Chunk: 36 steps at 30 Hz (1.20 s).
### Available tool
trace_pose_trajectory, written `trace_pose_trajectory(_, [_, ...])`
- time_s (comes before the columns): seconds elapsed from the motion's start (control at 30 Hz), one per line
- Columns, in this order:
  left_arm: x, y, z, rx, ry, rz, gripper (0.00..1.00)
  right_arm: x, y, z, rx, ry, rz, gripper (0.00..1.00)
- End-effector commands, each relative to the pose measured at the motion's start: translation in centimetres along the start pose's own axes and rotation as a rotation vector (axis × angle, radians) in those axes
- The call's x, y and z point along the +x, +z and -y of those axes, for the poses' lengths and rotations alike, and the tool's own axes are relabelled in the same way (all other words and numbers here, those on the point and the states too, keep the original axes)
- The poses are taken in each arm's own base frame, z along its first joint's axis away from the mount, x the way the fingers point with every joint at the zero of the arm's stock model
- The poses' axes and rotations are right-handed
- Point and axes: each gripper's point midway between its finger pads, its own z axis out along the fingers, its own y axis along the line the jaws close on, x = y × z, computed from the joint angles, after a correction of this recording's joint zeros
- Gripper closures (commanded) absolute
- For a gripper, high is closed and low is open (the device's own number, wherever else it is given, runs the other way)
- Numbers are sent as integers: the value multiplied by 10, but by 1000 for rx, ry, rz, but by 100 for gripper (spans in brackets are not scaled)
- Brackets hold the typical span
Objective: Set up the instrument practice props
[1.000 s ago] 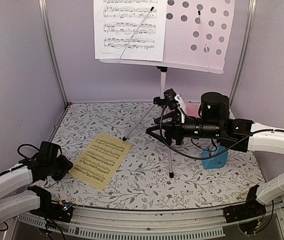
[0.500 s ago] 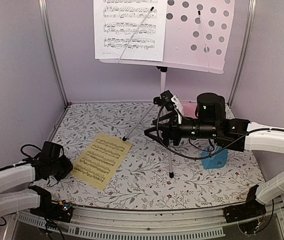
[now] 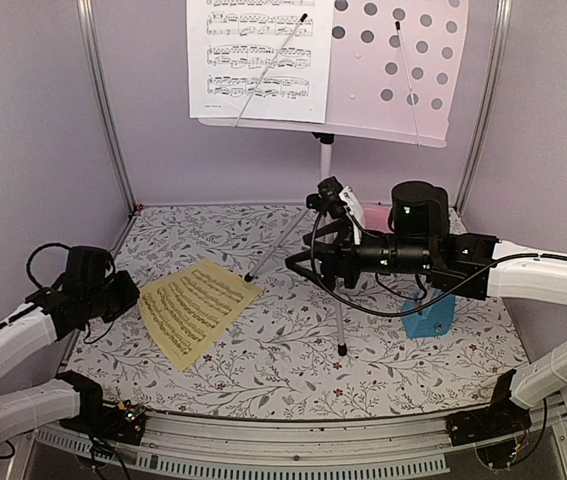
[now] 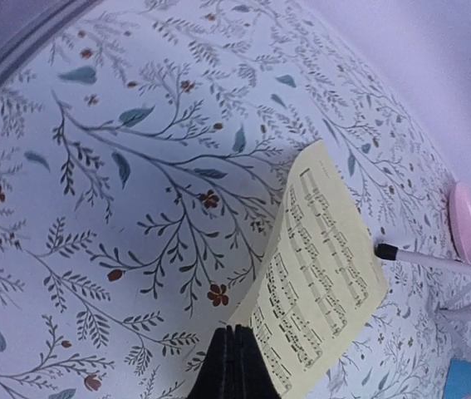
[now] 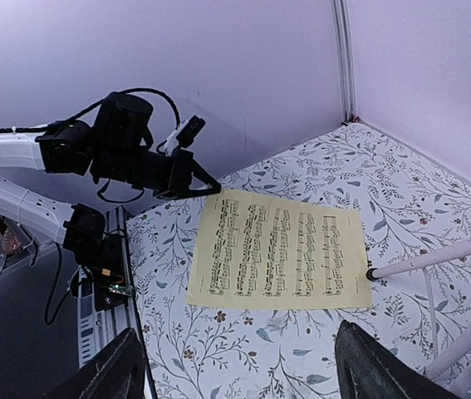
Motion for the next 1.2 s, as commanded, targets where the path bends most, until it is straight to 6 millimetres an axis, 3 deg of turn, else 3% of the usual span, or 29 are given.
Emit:
trace_pose_trajectory(0.0, [-38, -32, 40, 77, 305, 99, 100, -27, -16, -9, 0, -76, 45, 17])
trace_pose_trajectory(0.13, [-49, -57, 84, 178, 531, 114, 100, -44, -23, -15, -6, -145, 44, 14])
trace_pose_trajectory(0.2, [-43, -68, 108, 249, 672, 82, 100, -48, -23, -18, -15, -206, 35, 13])
trace_pose_trajectory(0.33, [-36, -97, 149, 330, 917, 72, 100, -75, -25, -32, -66, -304, 67, 11])
trace_pose_trajectory(0.5, [-27, -136, 170, 397, 1154, 44, 100, -91, -17, -54, -187, -432, 72, 11])
trace_pose_trajectory(0.67, [-19, -183, 189, 578, 1236, 60, 100, -104, -4, -65, -257, -509, 82, 12])
trace_pose_trajectory(0.87, [-14, -232, 211, 791, 1261, 70, 100, -115, 34, -64, -196, -521, 63, 17])
trace_pose_trajectory(0.97, [-15, -241, 218, 833, 1266, 76, 100, -110, 55, -75, -203, -542, 18, 17])
trace_pose_trajectory(1.17, [-9, -240, 226, 866, 1270, 45, 100, -85, 88, -86, -187, -544, -90, 17])
